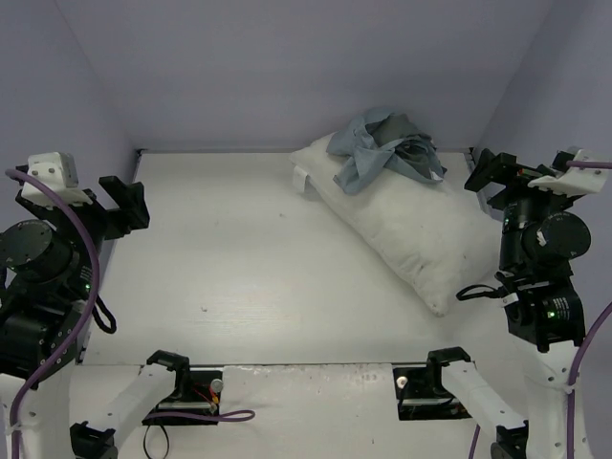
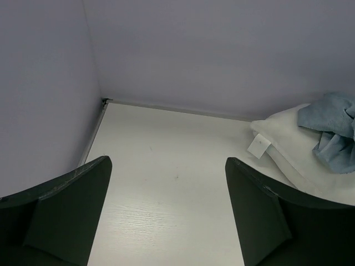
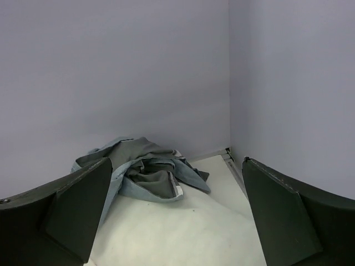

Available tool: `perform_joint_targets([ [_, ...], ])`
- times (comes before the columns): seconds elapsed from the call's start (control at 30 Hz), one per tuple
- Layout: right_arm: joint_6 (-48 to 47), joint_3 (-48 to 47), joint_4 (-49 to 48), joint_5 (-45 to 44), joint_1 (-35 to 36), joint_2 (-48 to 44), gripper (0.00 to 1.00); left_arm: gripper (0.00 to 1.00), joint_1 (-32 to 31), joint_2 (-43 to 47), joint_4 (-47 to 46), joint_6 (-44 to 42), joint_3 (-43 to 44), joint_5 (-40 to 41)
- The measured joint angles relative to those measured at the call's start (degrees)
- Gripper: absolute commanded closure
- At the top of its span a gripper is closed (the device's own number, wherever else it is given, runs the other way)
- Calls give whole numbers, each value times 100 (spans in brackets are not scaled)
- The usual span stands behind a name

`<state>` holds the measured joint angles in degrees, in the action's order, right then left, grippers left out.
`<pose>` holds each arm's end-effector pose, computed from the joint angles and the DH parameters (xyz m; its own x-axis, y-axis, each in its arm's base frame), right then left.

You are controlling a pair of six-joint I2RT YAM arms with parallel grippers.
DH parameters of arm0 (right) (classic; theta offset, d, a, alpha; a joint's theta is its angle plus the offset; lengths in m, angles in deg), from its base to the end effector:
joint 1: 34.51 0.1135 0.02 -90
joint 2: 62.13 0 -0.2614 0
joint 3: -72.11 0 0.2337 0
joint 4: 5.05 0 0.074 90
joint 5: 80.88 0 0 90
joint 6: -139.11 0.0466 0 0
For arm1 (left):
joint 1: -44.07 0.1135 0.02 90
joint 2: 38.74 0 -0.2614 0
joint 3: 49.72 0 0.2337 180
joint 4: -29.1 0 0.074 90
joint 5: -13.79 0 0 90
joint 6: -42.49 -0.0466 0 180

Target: Put the pillow into the pillowcase

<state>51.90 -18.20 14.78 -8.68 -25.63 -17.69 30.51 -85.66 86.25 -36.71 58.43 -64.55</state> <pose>0.1034 0.0017 0.5162 0.4393 0.1155 -0.8909 0.1031 0.9787 0.1778 0.0734 -0.0080 0.5178 0.0616 -0.2036 -0.9771 0.0460 0.9785 -0.2010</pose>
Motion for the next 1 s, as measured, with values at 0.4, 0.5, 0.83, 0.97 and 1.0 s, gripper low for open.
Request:
perform_joint_targets([
  [0.4, -479, 271, -4, 339, 59, -4, 0, 20, -26, 221, 22, 48, -474, 352],
  [0.5, -470, 299, -31, 514, 61, 269, 0, 20, -26, 216, 15, 192, -815, 258],
  [0.83, -278, -579, -330, 1641, 66, 3716, 0, 20, -26, -448, 214, 990, -2291, -905],
  [0.97, -313, -916, -339, 2415, 107, 4887, 0, 20, -26, -466, 299, 1209, -2804, -1281],
  [1.0, -350, -997, -343, 2570, 138, 5069, 0, 20, -26, -433, 308, 1239, -2870, -1342],
])
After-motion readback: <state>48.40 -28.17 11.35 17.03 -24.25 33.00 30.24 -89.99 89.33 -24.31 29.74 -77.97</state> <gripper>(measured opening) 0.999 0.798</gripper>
